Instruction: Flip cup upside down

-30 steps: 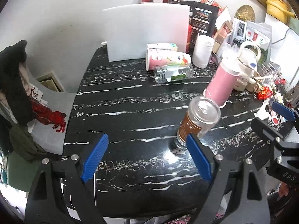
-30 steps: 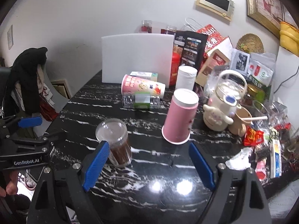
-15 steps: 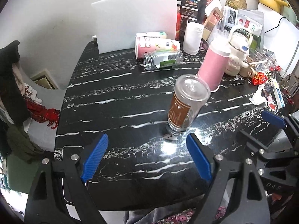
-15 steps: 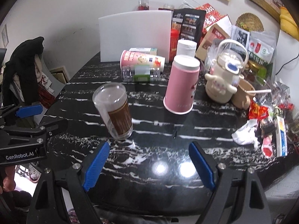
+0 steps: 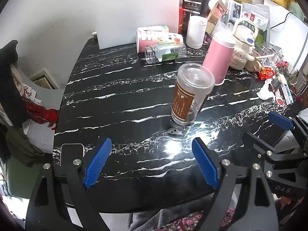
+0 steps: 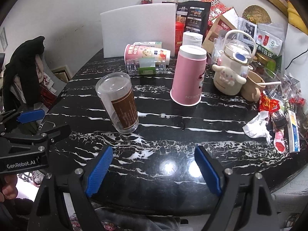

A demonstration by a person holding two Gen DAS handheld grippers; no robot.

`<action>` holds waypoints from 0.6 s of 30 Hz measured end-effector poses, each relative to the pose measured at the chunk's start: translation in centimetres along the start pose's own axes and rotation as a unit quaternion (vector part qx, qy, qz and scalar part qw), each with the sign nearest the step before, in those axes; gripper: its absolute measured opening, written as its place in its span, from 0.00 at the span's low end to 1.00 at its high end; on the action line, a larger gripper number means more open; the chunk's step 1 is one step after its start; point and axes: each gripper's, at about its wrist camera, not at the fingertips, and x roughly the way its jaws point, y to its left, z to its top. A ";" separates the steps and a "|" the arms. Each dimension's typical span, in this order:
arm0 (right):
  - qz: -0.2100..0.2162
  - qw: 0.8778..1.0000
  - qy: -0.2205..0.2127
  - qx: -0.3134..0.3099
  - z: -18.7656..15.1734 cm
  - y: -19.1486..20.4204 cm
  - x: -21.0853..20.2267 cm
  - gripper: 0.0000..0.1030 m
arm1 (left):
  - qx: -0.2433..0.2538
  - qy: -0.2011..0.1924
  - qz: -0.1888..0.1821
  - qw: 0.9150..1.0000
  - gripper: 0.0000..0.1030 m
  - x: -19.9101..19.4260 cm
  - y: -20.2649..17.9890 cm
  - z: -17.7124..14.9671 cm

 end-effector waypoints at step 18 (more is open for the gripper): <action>0.001 1.000 0.003 0.002 0.0 -0.2 0.3 0.85 | -0.007 0.005 -0.004 1.000 0.82 0.3 0.2 0.1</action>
